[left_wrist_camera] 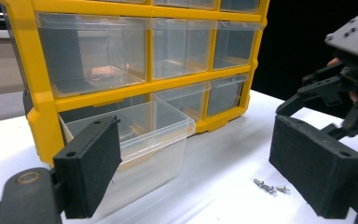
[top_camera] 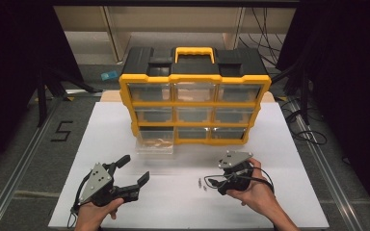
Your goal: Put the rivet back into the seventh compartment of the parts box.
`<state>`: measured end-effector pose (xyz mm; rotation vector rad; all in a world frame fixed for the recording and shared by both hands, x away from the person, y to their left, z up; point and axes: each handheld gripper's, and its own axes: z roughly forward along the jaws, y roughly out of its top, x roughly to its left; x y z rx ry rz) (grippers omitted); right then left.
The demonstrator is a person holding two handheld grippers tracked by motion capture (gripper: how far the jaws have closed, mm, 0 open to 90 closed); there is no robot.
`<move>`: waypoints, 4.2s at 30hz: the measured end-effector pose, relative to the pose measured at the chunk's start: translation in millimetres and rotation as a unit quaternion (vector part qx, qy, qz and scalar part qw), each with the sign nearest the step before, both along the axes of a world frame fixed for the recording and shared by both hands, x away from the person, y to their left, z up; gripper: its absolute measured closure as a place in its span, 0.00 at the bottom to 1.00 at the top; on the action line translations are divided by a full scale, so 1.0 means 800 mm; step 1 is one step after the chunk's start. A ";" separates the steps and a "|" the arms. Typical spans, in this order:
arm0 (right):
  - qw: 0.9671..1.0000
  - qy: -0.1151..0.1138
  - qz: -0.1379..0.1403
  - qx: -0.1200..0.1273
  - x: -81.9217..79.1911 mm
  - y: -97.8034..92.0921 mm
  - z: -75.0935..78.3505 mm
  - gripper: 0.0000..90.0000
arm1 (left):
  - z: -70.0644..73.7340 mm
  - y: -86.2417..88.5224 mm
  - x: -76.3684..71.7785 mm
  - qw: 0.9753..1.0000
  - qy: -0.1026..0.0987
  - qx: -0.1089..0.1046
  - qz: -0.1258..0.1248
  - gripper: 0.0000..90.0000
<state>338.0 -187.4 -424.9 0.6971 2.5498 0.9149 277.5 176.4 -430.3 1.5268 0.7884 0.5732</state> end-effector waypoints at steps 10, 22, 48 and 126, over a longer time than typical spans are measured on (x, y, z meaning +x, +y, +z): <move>0.998 0.048 0.018 -0.045 0.018 0.020 -0.005 0.39 | 0.000 0.000 0.000 1.000 0.000 0.002 -0.001 0.18; 0.984 0.130 0.061 -0.108 0.024 0.051 -0.029 0.60 | 0.000 -0.001 0.000 1.000 0.002 0.000 -0.002 0.18; 0.977 0.152 0.067 -0.132 0.036 0.052 -0.028 0.92 | 0.000 -0.001 0.000 1.000 0.001 -0.003 -0.003 0.18; 0.996 -0.027 0.085 0.002 0.125 0.170 0.086 0.92 | 0.000 0.001 0.000 1.000 0.002 -0.001 0.002 0.18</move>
